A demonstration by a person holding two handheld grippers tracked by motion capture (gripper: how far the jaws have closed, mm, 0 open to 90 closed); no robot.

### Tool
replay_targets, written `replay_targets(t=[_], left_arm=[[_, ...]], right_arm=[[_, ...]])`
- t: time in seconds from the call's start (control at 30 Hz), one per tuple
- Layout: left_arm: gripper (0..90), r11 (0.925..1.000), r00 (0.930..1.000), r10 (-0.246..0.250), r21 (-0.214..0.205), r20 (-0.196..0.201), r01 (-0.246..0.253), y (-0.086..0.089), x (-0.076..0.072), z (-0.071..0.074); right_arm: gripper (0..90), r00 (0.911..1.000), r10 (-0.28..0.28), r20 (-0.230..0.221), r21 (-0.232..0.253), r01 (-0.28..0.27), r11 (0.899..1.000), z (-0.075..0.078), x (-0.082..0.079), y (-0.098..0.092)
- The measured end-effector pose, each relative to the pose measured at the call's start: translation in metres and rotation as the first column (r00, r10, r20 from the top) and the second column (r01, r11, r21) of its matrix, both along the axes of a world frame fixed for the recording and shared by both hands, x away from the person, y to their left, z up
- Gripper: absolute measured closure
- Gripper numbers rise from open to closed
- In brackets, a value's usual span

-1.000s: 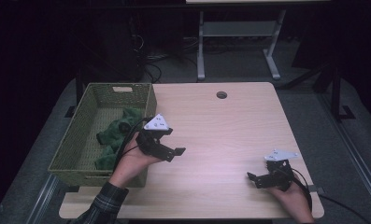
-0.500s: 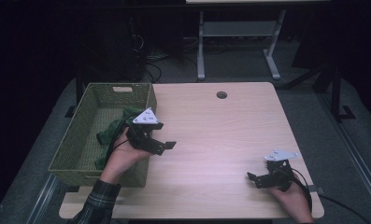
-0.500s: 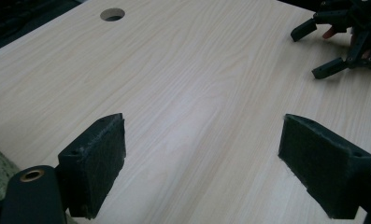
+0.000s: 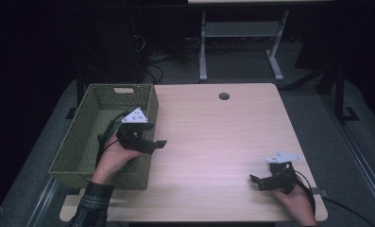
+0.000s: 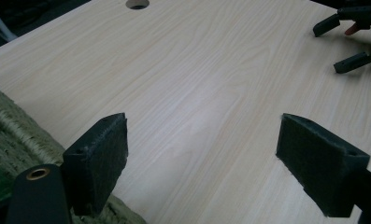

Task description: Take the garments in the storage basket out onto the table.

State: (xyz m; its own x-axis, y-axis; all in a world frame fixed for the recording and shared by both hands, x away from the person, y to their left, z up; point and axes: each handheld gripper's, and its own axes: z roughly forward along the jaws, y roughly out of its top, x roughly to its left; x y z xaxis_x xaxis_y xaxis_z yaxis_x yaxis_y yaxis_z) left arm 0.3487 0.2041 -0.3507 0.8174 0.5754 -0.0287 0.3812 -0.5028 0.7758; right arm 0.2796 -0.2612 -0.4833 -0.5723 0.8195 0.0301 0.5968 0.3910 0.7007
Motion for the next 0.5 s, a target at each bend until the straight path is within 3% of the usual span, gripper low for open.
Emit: replay_targets(t=[0.5], left_arm=[[16.2, 0.9962, 0.9963, 0.086, -0.009, -0.006, -0.086, 0.031, 0.004, -0.001]], right_arm=[[0.6, 1.0, 0.0, 0.0, 0.0, 0.0, 1.0, 0.0, 0.0, 0.0]])
